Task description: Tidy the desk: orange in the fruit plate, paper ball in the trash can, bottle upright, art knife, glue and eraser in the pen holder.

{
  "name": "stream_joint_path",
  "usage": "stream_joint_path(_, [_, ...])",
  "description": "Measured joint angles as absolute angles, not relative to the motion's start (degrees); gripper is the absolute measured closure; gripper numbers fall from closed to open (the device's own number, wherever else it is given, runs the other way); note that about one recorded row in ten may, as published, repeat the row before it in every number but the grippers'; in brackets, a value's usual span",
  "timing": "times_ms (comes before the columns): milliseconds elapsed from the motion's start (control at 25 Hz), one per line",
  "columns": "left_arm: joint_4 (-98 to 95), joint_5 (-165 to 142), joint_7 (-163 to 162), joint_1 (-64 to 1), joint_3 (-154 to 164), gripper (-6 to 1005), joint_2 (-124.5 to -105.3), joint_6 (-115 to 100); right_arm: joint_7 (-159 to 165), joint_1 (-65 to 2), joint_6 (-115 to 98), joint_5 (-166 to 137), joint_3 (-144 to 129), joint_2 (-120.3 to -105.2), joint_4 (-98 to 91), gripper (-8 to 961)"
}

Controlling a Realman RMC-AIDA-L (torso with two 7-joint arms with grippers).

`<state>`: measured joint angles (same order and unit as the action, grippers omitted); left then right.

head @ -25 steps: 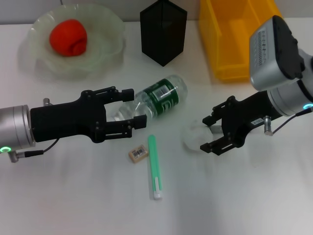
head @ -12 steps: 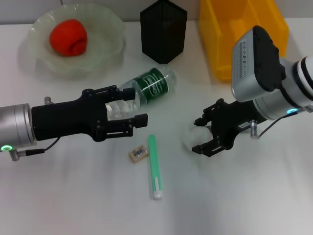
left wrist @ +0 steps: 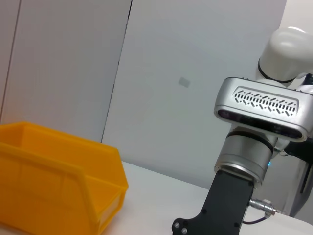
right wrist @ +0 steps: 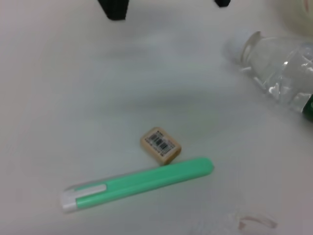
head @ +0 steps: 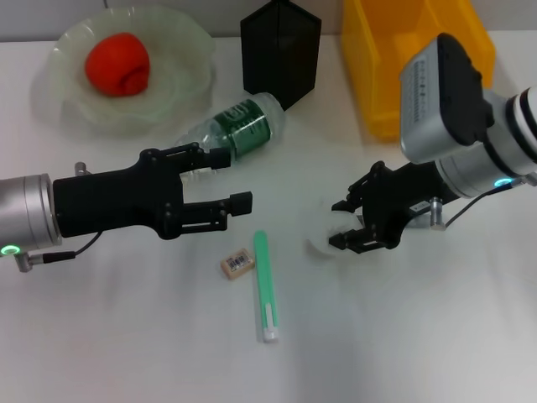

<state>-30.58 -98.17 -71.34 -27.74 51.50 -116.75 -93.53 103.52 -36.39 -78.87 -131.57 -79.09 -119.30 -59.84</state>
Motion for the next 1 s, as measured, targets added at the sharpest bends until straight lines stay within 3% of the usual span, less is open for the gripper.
stream_joint_path(360, [-30.58, -97.75, -71.41, -27.86, 51.50, 200, -116.82, -93.51, 103.72, -36.14, -92.05, -126.27, -59.42, -119.01, -67.36, 510])
stream_joint_path(560, [-30.58, -97.73, -70.90, -27.87, 51.46, 200, -117.17, -93.36, 104.75, -36.12, -96.49, -121.67, -42.56, -117.98, -69.55, 511])
stream_joint_path(720, [-30.58, -97.73, -70.84, -27.86, 51.43, 200, -117.21, -93.27, 105.09, -35.54, -94.40, -118.11, -34.52, -117.03, -68.67, 512])
stream_joint_path(1000, [-30.71, -97.73, -70.72, -27.92, 51.41, 200, -117.24, -93.15, 105.17, -34.84, -80.45, -117.13, -32.94, -117.19, -64.78, 512])
